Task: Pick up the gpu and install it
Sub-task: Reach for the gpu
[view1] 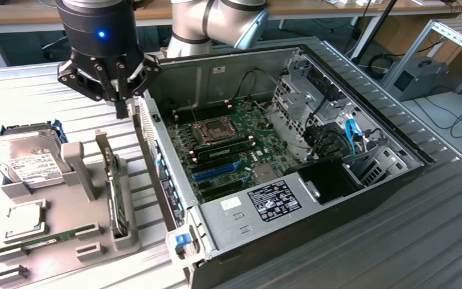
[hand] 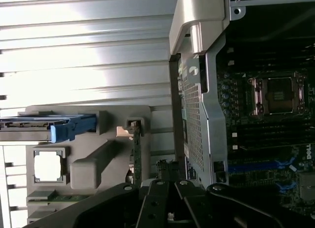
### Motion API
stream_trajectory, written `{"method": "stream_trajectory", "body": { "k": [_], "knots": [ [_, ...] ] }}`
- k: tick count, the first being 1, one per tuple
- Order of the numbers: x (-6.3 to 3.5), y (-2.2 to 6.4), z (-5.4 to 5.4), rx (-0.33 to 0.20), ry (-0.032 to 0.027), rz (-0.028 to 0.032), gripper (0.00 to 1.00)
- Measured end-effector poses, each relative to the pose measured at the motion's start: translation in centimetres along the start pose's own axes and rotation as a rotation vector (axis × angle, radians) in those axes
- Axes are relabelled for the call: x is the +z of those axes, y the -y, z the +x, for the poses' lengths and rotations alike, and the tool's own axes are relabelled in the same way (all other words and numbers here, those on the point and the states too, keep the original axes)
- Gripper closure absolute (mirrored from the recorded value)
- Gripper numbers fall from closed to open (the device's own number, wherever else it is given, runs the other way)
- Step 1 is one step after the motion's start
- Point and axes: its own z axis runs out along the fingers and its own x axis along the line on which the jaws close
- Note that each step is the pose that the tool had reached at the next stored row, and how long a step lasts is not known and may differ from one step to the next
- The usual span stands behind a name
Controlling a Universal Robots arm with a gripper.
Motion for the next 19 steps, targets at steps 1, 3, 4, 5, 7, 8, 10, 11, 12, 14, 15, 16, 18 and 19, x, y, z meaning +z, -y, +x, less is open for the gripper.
{"method": "stream_trajectory", "body": {
  "k": [1, 3, 4, 5, 7, 8, 10, 11, 12, 14, 15, 16, 18, 19],
  "knots": [
    [0.0, 0.0, 0.04, 0.0, 0.0, 0.0, 0.89],
    [0.01, 0.01, 0.15, 0.0, 0.0, 0.0, 0.89],
    [0.02, 0.02, 0.19, 0.0, 0.0, 0.0, 0.89],
    [0.02, 0.02, 0.25, 0.0, 0.0, 0.0, 0.89],
    [0.02, 0.03, 0.35, 0.0, 0.0, 0.0, 0.89],
    [0.03, 0.03, 0.4, 0.0, 0.0, 0.0, 0.89],
    [0.03, 0.04, 0.5, 0.0, 0.0, 0.0, 0.89],
    [0.03, 0.04, 0.52, 0.0, 0.0, 0.0001, 0.89],
    [0.03, 0.04, 0.53, 0.0, -0.0001, 0.0001, 0.89],
    [0.03, 0.04, 0.54, 0.0, 0.0, 0.0, 0.89],
    [0.04, 0.04, 0.54, 0.0, 0.0, 0.0, 0.89],
    [0.03, 0.05, 0.55, 0.0, 0.0, 0.0, 0.89],
    [0.03, 0.12, 0.54, 0.0, 0.0, 0.0, 0.89],
    [0.03, 0.15, 0.54, 0.0, 0.0, 0.0, 0.89]
  ]
}}
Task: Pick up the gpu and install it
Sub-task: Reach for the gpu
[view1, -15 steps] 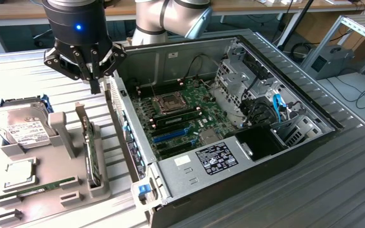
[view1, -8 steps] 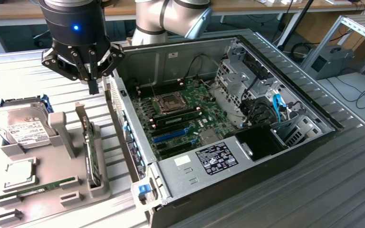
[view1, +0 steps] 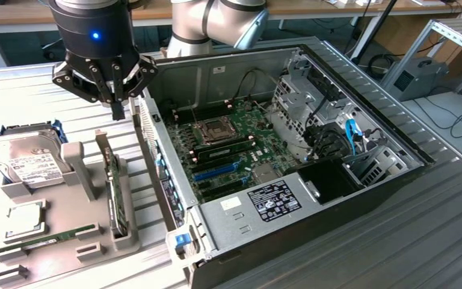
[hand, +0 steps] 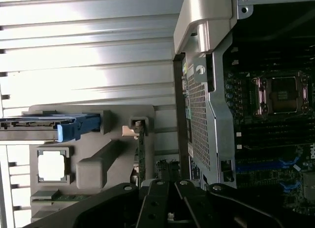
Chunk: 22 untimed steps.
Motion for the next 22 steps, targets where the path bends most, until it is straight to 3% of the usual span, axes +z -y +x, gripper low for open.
{"method": "stream_trajectory", "body": {
  "k": [22],
  "knots": [
    [0.01, 0.69, -0.05, 0.0, 0.0001, 0.0, 0.89]
  ]
}}
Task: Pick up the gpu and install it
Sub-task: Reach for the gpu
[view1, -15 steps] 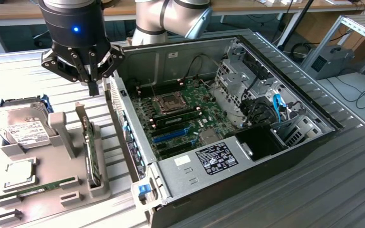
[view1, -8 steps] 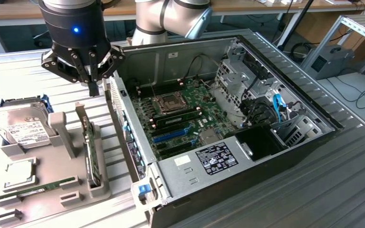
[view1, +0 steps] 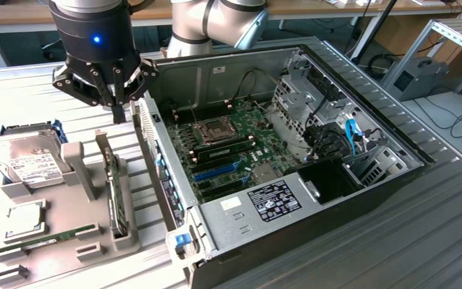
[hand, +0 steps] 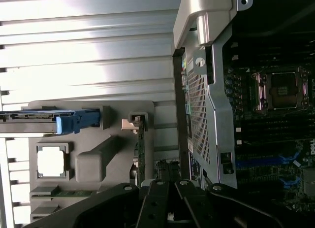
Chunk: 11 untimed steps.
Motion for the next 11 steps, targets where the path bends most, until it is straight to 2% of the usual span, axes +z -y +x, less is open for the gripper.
{"method": "stream_trajectory", "body": {
  "k": [5, 7, 11],
  "knots": [
    [0.0, 0.07, 0.0, 0.0, -0.0001, 0.0, 0.89],
    [0.0, 0.5, -0.01, 0.0, -0.0001, 0.0, 0.89],
    [0.01, 0.7, -0.02, 0.0, 0.0, 0.0, 0.89]
  ]
}}
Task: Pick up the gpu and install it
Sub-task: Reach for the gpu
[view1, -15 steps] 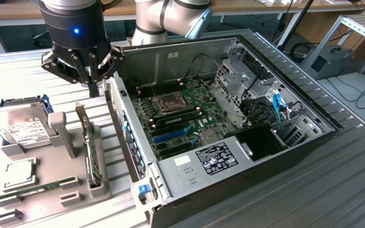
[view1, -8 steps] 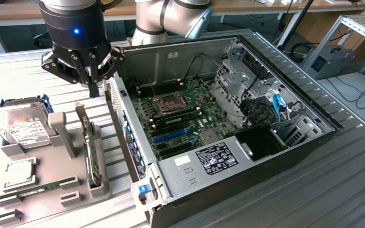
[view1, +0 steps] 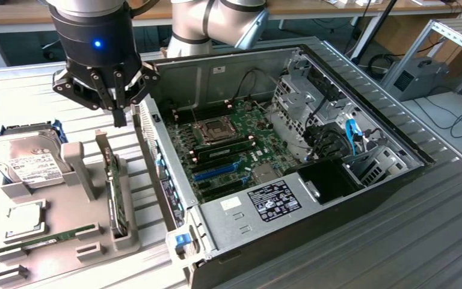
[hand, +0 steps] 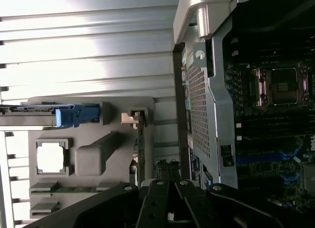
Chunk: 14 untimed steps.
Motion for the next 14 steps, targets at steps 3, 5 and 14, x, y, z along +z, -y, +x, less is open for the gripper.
{"method": "stream_trajectory", "body": {
  "k": [3, 5, 14],
  "knots": [
    [0.03, 0.21, 0.0, 0.0, 0.0, -0.0001, 0.89],
    [0.07, 0.3, 0.0, 0.0, 0.0, 0.0, 0.89],
    [0.39, 1.7, -0.1, 0.0, 0.0001, -0.0001, 0.89]
  ]
}}
